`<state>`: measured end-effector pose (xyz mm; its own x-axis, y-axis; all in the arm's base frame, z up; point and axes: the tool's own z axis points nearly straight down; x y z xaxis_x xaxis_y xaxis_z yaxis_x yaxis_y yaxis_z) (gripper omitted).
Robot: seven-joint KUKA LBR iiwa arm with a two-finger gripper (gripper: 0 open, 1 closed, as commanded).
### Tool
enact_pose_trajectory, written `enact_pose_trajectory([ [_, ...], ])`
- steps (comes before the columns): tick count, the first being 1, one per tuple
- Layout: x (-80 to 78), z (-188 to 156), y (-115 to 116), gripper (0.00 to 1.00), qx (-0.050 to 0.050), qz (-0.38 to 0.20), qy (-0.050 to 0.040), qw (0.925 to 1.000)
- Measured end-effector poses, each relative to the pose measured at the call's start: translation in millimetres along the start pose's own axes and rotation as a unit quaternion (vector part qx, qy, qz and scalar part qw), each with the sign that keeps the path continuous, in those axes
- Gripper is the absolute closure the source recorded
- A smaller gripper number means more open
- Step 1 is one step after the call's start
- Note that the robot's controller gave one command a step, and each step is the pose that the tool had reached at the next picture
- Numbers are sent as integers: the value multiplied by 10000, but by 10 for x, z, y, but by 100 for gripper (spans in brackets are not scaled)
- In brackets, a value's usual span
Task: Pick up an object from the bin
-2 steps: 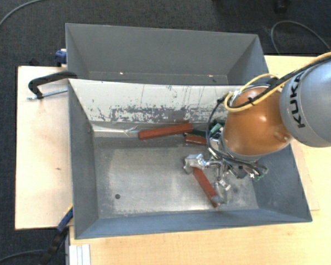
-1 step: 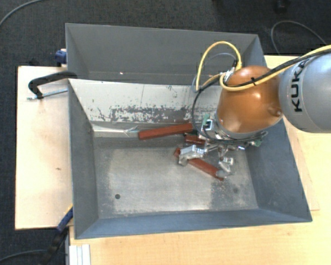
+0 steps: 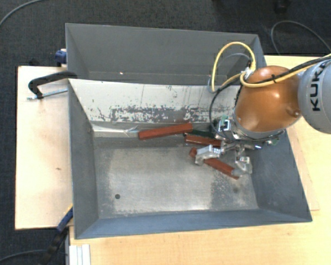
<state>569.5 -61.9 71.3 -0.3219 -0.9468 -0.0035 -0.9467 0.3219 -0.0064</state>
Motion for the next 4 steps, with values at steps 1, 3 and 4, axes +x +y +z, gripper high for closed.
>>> enact_pose_trajectory([
  [1, 210, 0, -159, 0, 2, -77, -4, 10000],
  [3, 667, -55, -531, 0, -67, 789, -82, 9968],
  [4, 251, 5, -337, 0, -32, -239, 2, 9997],
])
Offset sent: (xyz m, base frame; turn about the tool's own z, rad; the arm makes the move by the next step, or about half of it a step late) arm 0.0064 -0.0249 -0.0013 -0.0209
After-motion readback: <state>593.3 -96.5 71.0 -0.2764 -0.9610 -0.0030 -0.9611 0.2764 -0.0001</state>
